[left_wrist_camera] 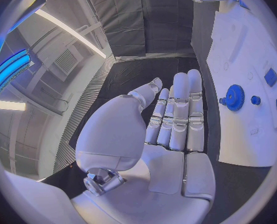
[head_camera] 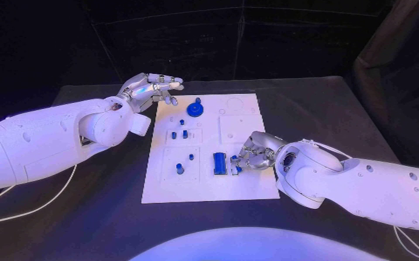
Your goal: Assemble the parts on the task board
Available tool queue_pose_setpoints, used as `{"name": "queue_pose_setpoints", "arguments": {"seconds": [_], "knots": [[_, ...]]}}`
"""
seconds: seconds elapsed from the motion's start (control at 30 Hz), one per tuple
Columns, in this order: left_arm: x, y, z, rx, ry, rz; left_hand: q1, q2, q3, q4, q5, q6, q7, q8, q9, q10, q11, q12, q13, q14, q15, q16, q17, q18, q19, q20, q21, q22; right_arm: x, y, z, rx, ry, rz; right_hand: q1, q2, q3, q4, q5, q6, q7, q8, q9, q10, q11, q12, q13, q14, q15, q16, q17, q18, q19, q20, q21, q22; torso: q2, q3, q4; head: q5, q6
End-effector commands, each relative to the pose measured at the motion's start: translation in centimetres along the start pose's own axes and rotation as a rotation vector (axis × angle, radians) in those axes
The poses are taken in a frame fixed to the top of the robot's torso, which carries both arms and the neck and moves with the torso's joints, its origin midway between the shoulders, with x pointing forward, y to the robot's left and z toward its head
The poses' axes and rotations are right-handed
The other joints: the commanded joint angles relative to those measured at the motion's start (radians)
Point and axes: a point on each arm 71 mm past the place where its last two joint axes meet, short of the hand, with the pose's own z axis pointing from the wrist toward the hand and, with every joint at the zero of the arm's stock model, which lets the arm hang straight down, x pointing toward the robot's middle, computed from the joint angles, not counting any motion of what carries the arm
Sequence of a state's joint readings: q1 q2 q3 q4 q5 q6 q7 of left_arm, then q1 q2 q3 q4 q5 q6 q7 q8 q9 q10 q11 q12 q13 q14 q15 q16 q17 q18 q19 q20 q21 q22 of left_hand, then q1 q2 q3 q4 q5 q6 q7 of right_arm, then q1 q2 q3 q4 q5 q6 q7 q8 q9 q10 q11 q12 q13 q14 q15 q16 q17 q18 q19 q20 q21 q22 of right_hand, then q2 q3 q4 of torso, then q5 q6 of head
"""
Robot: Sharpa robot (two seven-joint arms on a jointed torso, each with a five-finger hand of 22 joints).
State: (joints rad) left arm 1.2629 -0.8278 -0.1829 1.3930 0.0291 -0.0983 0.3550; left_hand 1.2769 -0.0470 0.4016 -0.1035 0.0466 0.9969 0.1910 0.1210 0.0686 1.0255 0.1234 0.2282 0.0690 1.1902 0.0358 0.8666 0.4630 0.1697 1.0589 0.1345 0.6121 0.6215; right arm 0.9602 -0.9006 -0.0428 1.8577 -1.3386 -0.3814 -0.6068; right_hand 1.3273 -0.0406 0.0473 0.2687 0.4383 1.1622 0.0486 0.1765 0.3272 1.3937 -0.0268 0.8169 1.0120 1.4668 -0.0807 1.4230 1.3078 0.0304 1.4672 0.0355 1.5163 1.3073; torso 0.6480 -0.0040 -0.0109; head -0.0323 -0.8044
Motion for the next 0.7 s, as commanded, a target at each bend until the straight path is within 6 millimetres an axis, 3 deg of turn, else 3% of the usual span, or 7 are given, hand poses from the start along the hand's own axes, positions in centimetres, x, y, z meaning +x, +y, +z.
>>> {"name": "queue_pose_setpoints", "arguments": {"seconds": [0.03, 0.7], "knots": [[0.16, -0.11, 0.02, 0.002, 0.015, -0.008, 0.008, 0.001, -0.007, 0.001, 0.002, -0.004, 0.0, 0.003, -0.002, -0.009, 0.002, 0.005, -0.002, -0.007, 0.002, -0.004, -0.001, 0.012, 0.001, 0.003, -0.006, -0.001, 0.15, 0.18, -0.05, -0.003, 0.02, -0.006, -0.009, 0.0, 0.006, -0.001, 0.006, 0.007, -0.001, 0.0, 0.001, 0.008, 0.0, 0.005, 0.002, 0.068, -0.007, 0.006, 0.064, -0.012, 0.058, -0.008, 0.004, 0.208, 0.0, 0.0001, -0.0009, 0.0, 0.0], [0.22, -0.07, 0.06, -0.002, 0.02, -0.009, 0.008, 0.001, -0.007, 0.002, 0.002, -0.003, 0.0, 0.003, -0.001, -0.009, 0.002, 0.006, -0.002, -0.007, 0.002, -0.004, -0.002, 0.012, 0.001, 0.003, -0.006, -0.001, 0.15, 0.44, -0.09, -0.018, 0.012, -0.025, -0.028, -0.002, 0.006, 0.007, 0.006, 0.013, -0.001, 0.0, 0.002, 0.013, 0.0, 0.012, 0.011, 0.068, -0.007, 0.009, 0.069, -0.013, 0.06, -0.009, 0.006, 0.21, 0.001, -0.0003, -0.0002, -0.001, -0.001]]}}
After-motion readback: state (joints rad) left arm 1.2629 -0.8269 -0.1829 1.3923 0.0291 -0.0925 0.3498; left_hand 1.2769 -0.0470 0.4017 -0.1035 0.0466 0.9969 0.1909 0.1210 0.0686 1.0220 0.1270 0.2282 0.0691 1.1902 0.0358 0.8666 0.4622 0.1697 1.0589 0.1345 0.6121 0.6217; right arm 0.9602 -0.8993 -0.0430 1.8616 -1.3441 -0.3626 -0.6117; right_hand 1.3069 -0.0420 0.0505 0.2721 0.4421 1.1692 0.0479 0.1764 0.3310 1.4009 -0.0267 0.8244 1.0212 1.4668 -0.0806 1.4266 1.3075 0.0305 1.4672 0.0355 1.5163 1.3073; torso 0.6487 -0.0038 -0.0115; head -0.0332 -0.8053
